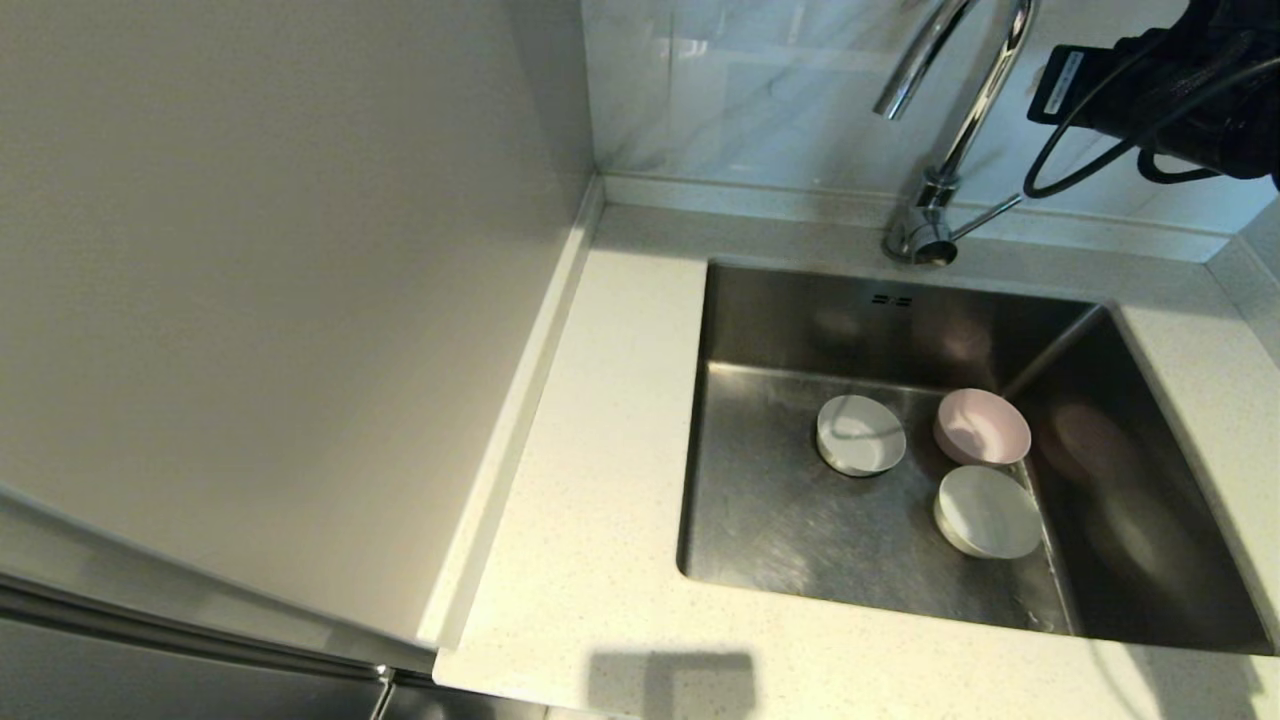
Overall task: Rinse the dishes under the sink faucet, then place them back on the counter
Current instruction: Turn on the faucet
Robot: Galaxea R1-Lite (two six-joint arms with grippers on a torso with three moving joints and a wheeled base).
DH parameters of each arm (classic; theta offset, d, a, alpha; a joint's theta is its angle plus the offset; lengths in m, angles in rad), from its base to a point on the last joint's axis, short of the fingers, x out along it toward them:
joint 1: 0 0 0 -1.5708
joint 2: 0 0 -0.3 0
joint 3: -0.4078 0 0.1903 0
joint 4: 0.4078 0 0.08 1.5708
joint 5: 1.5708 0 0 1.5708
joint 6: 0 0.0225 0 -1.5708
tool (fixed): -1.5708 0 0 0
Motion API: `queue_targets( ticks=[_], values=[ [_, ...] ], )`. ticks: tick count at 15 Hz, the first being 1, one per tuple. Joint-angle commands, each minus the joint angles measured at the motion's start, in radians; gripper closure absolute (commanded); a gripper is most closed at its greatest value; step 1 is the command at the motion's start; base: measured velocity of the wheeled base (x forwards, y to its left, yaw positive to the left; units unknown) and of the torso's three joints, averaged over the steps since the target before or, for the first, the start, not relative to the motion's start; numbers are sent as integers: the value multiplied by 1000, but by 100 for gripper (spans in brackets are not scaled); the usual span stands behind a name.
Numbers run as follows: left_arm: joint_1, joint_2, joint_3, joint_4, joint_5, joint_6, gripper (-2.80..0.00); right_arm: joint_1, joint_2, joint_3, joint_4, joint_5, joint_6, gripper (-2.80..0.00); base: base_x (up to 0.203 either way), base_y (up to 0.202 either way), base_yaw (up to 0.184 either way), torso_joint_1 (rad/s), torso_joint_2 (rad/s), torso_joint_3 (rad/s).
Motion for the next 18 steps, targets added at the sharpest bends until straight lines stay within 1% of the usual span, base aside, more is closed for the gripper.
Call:
queue_targets(
  ticks=[1, 6, 14, 18],
  values=[
    [0, -3, 0, -1, 0, -1, 0, -27, 54, -18, -1, -1, -6, 0, 0, 0, 0, 0, 0, 0],
    [0, -3, 0, -1, 0, -1, 0, -61, 116, -19, -41, 1, -11, 0, 0, 0, 0, 0, 0, 0],
    [0, -3, 0, -1, 0, -1, 0, -67, 164, -19, -45, 1, -14, 0, 0, 0, 0, 0, 0, 0],
    [0, -3, 0, -1, 0, -1, 0, -82, 180, -19, -51, 2, -42, 0, 0, 0, 0, 0, 0, 0]
  ],
)
